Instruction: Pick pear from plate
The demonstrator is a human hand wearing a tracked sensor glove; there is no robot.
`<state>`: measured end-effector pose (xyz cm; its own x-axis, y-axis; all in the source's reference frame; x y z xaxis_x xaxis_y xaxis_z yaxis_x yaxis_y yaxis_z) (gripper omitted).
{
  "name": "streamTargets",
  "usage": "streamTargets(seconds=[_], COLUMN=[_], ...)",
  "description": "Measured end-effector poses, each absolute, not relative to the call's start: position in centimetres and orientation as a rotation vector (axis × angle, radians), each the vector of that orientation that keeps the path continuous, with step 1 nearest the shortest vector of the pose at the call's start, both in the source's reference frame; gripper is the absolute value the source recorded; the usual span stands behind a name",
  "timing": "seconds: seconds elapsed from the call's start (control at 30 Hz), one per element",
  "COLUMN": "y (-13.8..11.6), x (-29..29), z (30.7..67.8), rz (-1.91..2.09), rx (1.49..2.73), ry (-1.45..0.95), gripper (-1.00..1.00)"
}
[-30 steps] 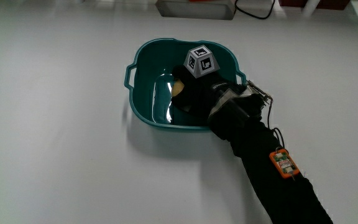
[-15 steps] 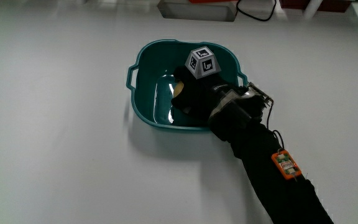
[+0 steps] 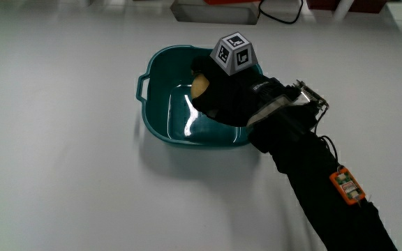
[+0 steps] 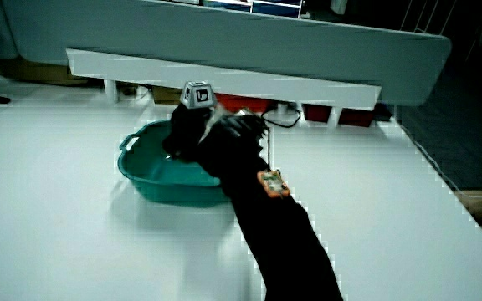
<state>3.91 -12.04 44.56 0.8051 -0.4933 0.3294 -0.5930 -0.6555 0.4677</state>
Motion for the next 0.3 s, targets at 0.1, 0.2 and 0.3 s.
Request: streamTargets(seconds=[0.1, 0.2, 0.3], y=[-11.2, -10.1, -8.1], x=[3.8, 4.0, 3.8], z=[43.0, 41.4, 37.8], rz=[0.241, 0.241, 0.297], rx=[2.431, 2.47, 2.495], ry=[-0.864, -0.96, -1.079], gripper=[1.0, 1.0, 1.0])
